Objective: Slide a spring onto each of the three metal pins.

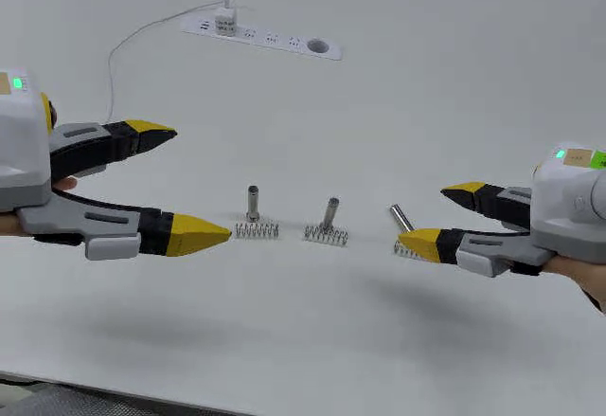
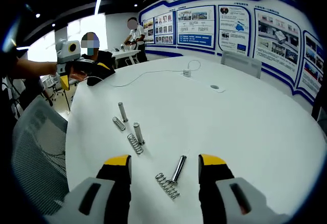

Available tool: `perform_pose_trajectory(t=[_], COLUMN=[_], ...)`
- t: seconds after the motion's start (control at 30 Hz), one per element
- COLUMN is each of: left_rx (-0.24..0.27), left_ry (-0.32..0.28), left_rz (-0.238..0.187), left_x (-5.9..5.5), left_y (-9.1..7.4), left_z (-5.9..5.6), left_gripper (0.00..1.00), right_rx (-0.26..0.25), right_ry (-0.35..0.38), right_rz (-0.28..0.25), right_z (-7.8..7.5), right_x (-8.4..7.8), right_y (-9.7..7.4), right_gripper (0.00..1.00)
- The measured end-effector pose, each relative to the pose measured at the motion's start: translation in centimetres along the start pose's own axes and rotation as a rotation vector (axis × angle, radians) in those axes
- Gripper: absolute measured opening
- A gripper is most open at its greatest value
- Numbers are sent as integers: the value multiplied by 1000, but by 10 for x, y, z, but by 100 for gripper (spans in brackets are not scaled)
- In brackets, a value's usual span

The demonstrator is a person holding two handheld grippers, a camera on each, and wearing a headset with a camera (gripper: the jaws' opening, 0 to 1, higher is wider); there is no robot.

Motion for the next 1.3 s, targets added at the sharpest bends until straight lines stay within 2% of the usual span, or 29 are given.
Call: perform_pose_trajectory(t=[0.23, 0.33, 0.53, 0.83, 0.93, 1.3], left_rx=[4, 5, 9, 11, 13, 22], left_ry=[4, 4, 3, -8, -10, -24], left_rz=[5, -2, -5, 4, 6, -2], left_x=[-1, 0, -1, -4, -4, -5], left_y=[1, 1, 1, 0, 0, 0], left_z=[1, 1, 1, 0, 1, 3], left_gripper=[88, 88, 88, 88, 88, 88], right_rx=[-11, -23, -33, -43, -46, -66], right_ry=[-1, 7, 51, 87, 87, 128], right_rz=[27, 55, 96, 150, 156, 207], right_z=[-7, -10, -16, -18, -20, -26], right_x=[4, 3, 1, -3, -4, -6], right_y=[14, 21, 32, 49, 52, 64], right_gripper=[48, 45, 33, 29, 25, 18])
Point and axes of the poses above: the centre of the closed fingertips' face, and the gripper's own axes: y roughly forward along the fingers, z roughly to its left, x roughly out of its top, the point moved 7 cm from there along -y, roughly backward along the fingers, and after that the axes turned 14 degrees about z, right-handed, at the moved point
